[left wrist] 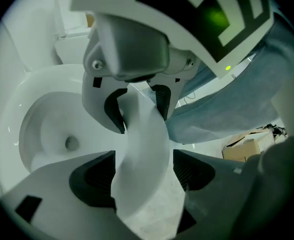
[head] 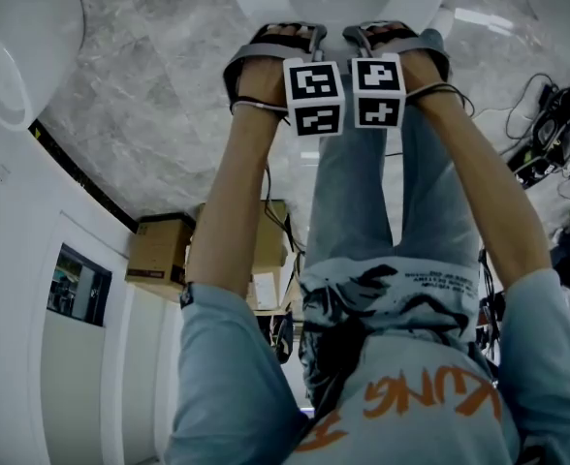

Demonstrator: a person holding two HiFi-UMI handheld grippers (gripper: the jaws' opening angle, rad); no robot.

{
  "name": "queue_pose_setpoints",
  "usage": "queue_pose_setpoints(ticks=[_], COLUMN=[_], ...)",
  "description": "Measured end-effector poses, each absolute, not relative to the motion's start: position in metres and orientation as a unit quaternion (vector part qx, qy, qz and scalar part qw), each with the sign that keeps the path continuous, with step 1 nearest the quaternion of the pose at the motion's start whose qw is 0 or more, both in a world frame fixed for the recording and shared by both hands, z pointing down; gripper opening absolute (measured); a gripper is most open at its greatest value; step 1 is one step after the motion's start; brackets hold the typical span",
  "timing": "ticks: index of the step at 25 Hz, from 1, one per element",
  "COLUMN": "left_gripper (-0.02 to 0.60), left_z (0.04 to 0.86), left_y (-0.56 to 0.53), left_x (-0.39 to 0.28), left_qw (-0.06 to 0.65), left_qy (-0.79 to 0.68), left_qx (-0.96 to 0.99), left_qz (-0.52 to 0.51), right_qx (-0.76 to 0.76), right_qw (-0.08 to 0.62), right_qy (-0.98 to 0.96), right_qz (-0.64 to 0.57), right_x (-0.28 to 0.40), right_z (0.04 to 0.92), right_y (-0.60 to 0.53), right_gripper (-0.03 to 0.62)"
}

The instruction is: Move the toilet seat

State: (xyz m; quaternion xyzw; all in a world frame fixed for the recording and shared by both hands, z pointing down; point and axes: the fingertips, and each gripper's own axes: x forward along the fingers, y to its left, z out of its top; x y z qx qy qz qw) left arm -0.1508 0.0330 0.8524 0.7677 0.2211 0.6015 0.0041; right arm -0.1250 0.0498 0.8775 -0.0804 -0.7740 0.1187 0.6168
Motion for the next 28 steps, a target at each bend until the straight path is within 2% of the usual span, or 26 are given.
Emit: queue_pose_setpoints(ticks=[5,13,18,23,28], left_gripper=[0.345,0.345,0.347,0.347,0.341], left_z=[0.861,0.851,0.833,0.81,0.769], left_y=[0.041,0.041,0.038,0.032,0.023], left_x=[-0.151,-0.146,-0.146,-0.148,-0.147], left_qw=[-0.003,-0.034,-0.083,-0.166,-0.153], left_qy=[0.237,0.203,0.193,0.19,0.18], left_qx=[0.756,0.776,0.779,0.756,0.764], left_qz=[0.61,0.597,0.591,0.604,0.6], right_qx=[-0.097,-0.101,-0.111,-0.116,-0.108], right_qw=[0.631,0.615,0.6,0.588,0.582], right_qy=[-0.761,-0.773,-0.782,-0.79,-0.796], right_qz=[0.114,0.115,0.124,0.131,0.127], right_x=[-0.124,-0.123,-0.122,-0.119,-0.118], right_z=[0.875,0.853,0.827,0.789,0.747], right_y=[0.052,0.054,0.052,0.049,0.04], right_gripper=[0.33,0.321,0.313,0.304,0.288])
